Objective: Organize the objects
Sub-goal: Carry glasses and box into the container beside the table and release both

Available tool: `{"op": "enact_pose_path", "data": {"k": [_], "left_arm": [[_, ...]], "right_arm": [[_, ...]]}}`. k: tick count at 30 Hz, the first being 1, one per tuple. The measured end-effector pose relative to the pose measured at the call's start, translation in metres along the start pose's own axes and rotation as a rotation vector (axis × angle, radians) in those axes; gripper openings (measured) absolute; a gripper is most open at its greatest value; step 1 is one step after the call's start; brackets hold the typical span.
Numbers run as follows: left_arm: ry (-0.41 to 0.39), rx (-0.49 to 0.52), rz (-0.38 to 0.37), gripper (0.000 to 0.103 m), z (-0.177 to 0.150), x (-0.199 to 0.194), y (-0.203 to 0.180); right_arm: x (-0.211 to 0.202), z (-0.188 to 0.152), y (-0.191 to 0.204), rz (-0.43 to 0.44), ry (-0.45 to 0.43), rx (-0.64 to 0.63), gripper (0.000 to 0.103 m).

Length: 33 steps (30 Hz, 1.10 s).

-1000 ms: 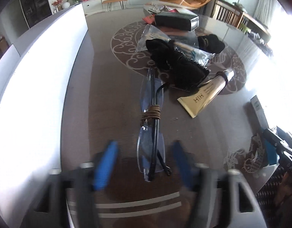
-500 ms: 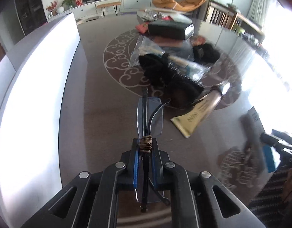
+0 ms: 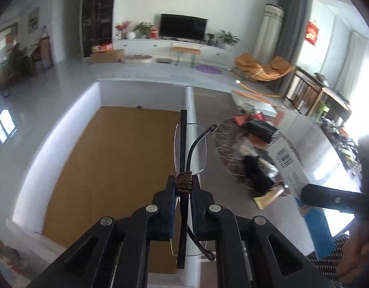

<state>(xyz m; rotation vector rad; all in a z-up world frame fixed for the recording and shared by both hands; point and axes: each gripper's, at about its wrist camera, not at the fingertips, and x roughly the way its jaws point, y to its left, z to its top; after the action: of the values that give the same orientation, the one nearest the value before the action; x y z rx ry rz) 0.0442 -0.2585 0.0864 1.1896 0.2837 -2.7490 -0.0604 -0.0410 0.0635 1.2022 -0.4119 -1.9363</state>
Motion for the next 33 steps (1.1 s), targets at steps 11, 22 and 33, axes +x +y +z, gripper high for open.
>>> {"op": "enact_pose_path", "data": {"k": [11, 22, 33], "left_arm": [[0.086, -0.139, 0.261, 0.067, -0.026, 0.026, 0.064], [0.106, 0.167, -0.27, 0.092, -0.04, 0.033, -0.122], [0.249, 0.514, -0.454, 0.092, -0.112, 0.153, -0.307]], "right_arm": [[0.141, 0.014, 0.091, 0.066, 0.139, -0.108, 0.049], [-0.019, -0.022, -0.085, -0.628, -0.217, -0.136, 0.083], [-0.12, -0.125, -0.243, -1.087, -0.269, 0.206, 0.082]]}}
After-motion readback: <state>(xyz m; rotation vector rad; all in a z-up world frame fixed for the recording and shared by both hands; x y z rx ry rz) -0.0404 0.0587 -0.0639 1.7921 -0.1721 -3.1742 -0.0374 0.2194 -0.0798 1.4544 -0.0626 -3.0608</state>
